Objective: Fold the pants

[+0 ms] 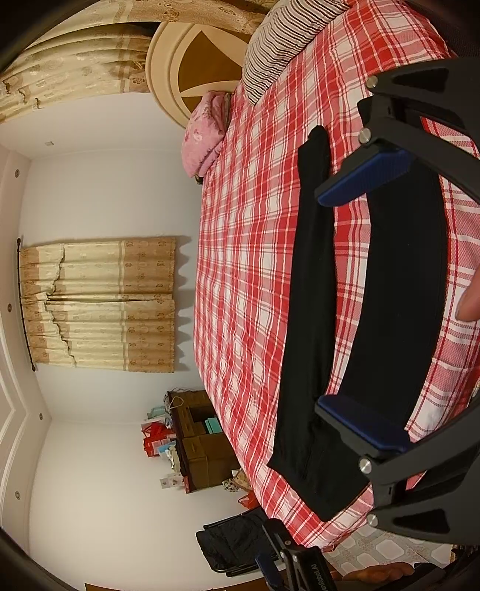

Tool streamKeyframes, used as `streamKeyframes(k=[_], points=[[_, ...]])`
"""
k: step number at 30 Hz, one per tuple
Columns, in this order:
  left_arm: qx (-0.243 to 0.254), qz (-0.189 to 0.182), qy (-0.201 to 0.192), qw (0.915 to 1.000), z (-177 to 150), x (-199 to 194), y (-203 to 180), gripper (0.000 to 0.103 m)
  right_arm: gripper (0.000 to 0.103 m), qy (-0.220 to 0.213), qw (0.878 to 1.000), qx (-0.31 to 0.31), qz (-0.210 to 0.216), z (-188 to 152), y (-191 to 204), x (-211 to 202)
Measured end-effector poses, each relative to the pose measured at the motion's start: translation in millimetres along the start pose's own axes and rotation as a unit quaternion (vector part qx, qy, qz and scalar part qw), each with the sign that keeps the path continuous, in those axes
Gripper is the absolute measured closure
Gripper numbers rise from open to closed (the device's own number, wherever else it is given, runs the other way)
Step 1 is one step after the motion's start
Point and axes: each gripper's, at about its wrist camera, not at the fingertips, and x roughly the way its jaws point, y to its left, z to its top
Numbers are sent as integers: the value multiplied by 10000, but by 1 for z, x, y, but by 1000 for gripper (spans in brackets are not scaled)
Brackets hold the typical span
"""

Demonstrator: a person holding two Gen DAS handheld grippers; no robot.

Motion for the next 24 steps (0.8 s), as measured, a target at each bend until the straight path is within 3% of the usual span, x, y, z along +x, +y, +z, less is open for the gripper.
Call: streamKeyframes(k=[24], points=[[-8, 1, 11, 10000, 0, 2, 1, 1, 0, 29, 10000, -16, -10, -3, -2, 2]])
